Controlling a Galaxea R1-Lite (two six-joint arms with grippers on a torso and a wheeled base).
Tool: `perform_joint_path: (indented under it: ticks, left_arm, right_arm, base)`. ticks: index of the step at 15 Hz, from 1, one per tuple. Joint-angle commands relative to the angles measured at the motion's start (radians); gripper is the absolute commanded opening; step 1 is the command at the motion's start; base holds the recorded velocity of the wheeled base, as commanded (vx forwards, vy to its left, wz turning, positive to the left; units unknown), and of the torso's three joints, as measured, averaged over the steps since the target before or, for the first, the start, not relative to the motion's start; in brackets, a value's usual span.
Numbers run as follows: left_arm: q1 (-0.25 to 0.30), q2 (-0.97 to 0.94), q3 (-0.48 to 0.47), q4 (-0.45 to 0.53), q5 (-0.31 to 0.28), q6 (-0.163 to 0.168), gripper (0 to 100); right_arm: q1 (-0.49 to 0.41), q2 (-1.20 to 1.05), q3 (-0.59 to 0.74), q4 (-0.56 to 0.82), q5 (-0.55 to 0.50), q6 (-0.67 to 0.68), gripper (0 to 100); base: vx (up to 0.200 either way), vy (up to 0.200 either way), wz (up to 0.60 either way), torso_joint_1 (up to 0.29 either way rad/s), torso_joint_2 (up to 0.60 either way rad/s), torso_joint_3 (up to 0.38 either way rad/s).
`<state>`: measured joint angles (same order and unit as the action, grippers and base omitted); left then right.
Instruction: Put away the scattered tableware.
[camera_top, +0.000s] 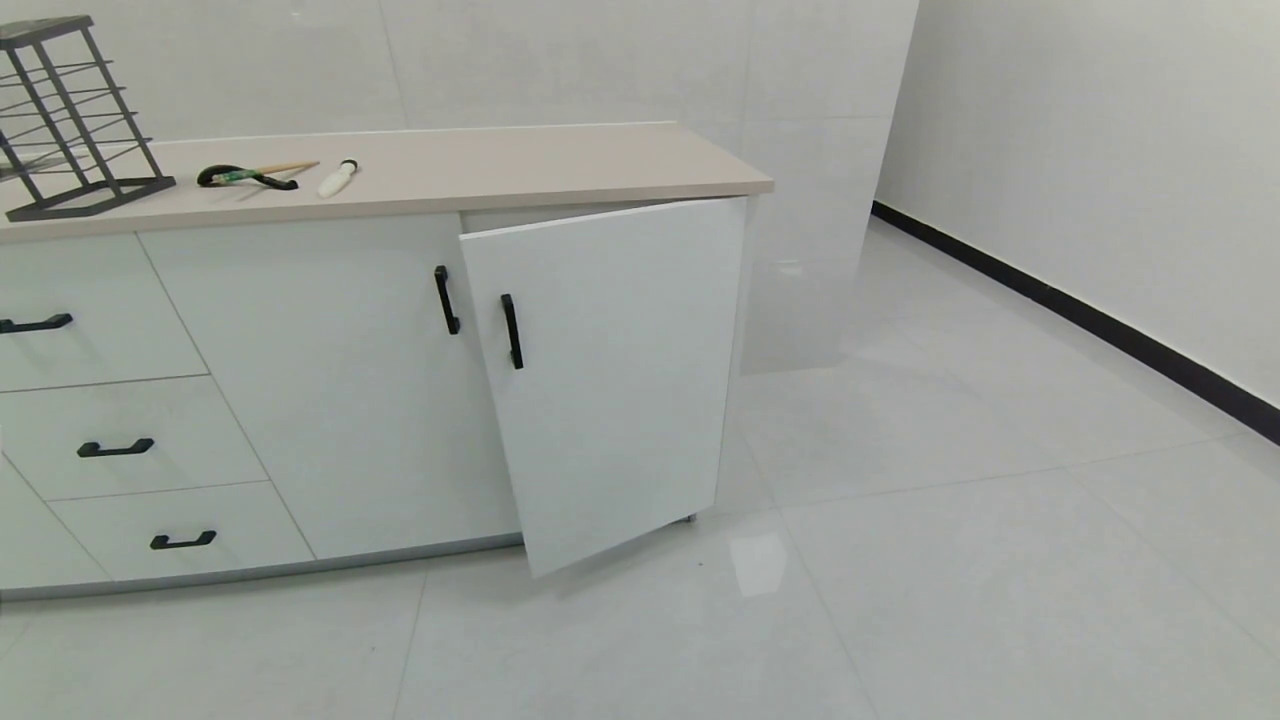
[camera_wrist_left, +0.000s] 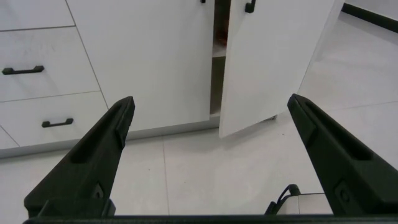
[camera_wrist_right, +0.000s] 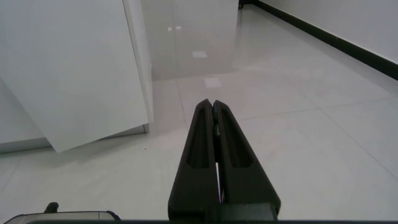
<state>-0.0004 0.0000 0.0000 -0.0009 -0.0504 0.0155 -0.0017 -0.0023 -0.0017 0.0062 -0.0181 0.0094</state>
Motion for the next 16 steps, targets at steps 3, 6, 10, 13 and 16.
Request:
perform_joint_path:
  ticks: [3,6,10,13,16]
  left_arm:
    - [0.0,0.0,0.0,-0.001,0.0,0.0,100]
    - [-0.001,0.0,0.0,-0.001,0.0,0.001,100]
    - [-0.001,0.0,0.0,-0.001,0.003,0.0,100]
    - [0.0,0.0,0.0,-0.001,0.009,0.0,100]
    - [-0.001,0.0,0.0,-0.001,0.012,0.0,100]
  right_arm:
    - [0.0,0.002,0.0,0.0,0.0,-0.002,0]
    - [0.0,0.002,0.0,0.0,0.0,-0.002,0]
    - [0.0,0.002,0.0,0.0,-0.002,-0.002,0]
    - [0.0,0.002,0.0,0.0,-0.002,-0.002,0]
    - [0.0,0.002,0.0,0.0,-0.002,-0.002,0]
  base:
    - [0.2,0.0,0.0,0.002,0.0,0.002]
    - [0.2,0.0,0.0,0.004,0.0,0.002]
    - [0.1,0.2,0.3,0.002,0.0,0.005]
    - [0.0,0.2,0.6,0.007,0.0,-0.002]
    - [0.0,0.2,0.2,0.001,0.0,0.001]
